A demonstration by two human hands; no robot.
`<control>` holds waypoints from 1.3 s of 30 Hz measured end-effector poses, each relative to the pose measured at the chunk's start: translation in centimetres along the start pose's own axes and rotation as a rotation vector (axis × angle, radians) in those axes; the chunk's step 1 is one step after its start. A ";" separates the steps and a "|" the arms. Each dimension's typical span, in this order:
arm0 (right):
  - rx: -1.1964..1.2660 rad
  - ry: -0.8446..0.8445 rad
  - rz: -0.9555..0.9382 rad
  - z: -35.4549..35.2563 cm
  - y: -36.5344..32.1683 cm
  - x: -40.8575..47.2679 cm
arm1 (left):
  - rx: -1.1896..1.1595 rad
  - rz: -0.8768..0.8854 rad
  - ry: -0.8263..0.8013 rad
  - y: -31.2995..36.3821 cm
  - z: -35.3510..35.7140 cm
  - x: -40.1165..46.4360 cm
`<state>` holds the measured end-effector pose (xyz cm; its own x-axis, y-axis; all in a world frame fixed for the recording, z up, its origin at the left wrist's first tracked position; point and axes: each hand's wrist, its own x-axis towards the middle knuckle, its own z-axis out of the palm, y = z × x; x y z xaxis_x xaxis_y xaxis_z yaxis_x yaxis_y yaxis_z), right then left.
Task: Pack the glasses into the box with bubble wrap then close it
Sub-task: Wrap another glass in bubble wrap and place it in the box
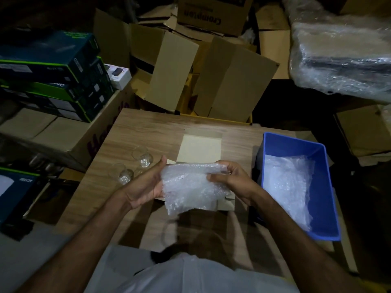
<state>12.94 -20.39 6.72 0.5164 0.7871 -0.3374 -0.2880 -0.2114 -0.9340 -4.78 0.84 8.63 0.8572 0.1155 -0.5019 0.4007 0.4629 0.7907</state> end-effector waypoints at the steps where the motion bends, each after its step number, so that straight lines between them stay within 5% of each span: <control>1: -0.006 0.021 0.001 0.1 -0.2 0.1 | 0.023 -0.003 -0.006 0.1 0.1 -0.1; 6: -0.008 0.092 -0.014 0.6 -0.7 0.9 | 0.250 0.072 0.197 -0.4 0.3 0.5; 9: 0.177 0.105 0.043 1.1 -0.5 0.9 | 0.128 0.128 0.300 -1.3 1.5 0.8; 15: 0.328 -0.010 0.027 2.5 0.7 0.0 | -0.026 0.026 0.212 -2.9 2.3 0.9; 21: -0.101 -0.086 -0.018 0.9 -1.0 0.8 | 0.398 0.099 0.116 2.1 0.7 0.8; 24: -0.091 -0.047 0.011 0.5 -1.9 1.4 | 0.533 0.141 0.076 3.1 1.5 1.7; 27: 0.155 -0.017 0.053 0.3 -1.1 0.4 | 0.449 0.225 0.210 2.1 1.8 2.2; 31: 0.111 0.074 0.025 1.6 1.0 -0.6 | 0.417 0.287 0.250 0.6 2.2 2.4; 36: 0.094 0.093 -0.042 1.5 1.0 -0.4 | 0.436 0.306 0.195 0.1 2.1 2.4; 39: 0.013 0.071 -0.059 1.6 0.3 -0.9 | 0.374 0.196 0.007 0.4 1.5 1.5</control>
<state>11.12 -20.21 6.88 0.5887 0.7548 -0.2894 -0.2657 -0.1575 -0.9511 -2.87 -0.11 8.77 0.9271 0.1764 -0.3307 0.3212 0.0804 0.9436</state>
